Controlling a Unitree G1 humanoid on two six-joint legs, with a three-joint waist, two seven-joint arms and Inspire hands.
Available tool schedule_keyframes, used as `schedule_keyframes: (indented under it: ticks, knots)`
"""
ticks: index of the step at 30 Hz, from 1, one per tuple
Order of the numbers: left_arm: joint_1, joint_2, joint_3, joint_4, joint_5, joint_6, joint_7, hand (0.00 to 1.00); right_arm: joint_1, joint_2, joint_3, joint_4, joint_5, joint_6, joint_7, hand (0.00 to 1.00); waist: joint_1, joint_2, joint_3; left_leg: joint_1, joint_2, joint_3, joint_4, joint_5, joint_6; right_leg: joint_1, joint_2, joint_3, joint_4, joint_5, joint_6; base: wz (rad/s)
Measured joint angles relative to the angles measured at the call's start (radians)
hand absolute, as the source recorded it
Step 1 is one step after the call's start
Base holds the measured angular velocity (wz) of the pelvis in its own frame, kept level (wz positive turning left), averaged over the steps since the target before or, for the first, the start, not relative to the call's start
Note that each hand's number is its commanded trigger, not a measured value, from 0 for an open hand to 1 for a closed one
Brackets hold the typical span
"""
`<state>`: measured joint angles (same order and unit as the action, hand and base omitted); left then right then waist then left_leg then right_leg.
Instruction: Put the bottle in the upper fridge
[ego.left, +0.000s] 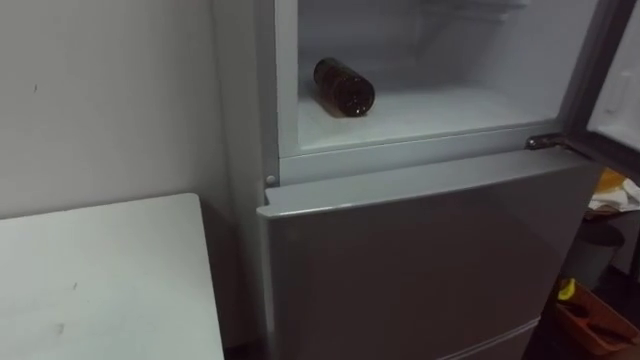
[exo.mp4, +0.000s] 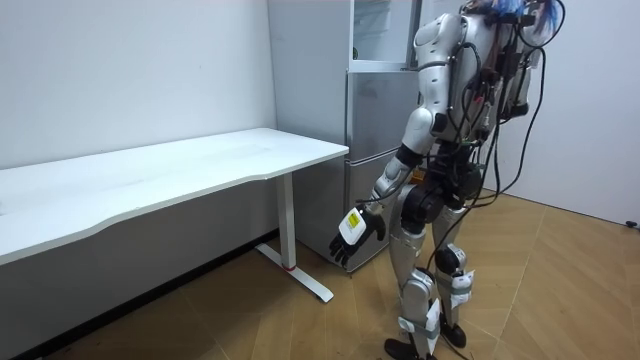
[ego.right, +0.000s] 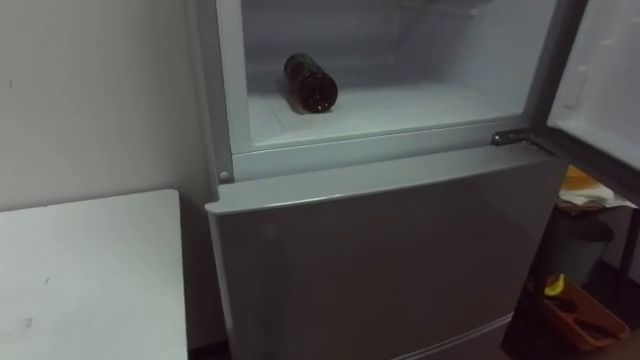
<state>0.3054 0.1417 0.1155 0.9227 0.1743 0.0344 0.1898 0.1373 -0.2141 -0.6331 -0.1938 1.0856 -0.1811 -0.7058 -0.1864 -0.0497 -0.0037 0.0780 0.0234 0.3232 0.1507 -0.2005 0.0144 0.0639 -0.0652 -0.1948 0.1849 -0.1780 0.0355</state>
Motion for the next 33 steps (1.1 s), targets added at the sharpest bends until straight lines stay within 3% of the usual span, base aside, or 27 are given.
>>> schedule_keyframes:
  ticks: [5, 14, 21, 33]
  knots:
    - [-0.004, -0.012, -0.001, 0.012, 0.027, -0.008, 0.005, 0.0, 0.009, 0.0, 0.017, -0.042, -0.155, 0.01, -0.018, 0.0, -0.001, 0.002, -0.0006, 0.007, -0.001, 0.004, 0.0, 0.001, 0.0, 0.001, 0.0, 0.004, 0.001, 0.0, 0.0, -0.02]
    - [-0.012, -0.013, -0.001, 0.042, 0.026, -0.049, 0.004, 0.0, 0.02, -0.001, 0.025, -0.082, -0.279, 0.07, -0.041, 0.0, -0.001, -0.006, 0.003, 0.006, -0.002, 0.009, -0.004, 0.002, 0.0, -0.012, 0.0, 0.0, 0.005, -0.002, 0.0, -0.03]
    - [-0.001, -0.012, 0.001, 0.078, 0.026, -0.051, 0.003, 0.0, 0.02, 0.0, 0.031, -0.094, -0.465, 0.125, -0.056, 0.0, -0.001, -0.014, 0.0051, 0.005, -0.002, 0.017, -0.009, 0.001, 0.0, -0.019, 0.0, 0.006, 0.003, -0.003, 0.0, -0.04]
    - [-0.02, -0.004, 0.0, 0.129, 0.026, -0.07, 0.003, 0.0, 0.026, 0.0, 0.147, -0.143, -0.466, 0.138, -0.056, 0.0, -0.001, -0.016, 0.0059, 0.005, 0.0, 0.04, -0.013, 0.002, 0.0, -0.047, -0.004, 0.006, 0.038, -0.005, -0.002, -0.1]
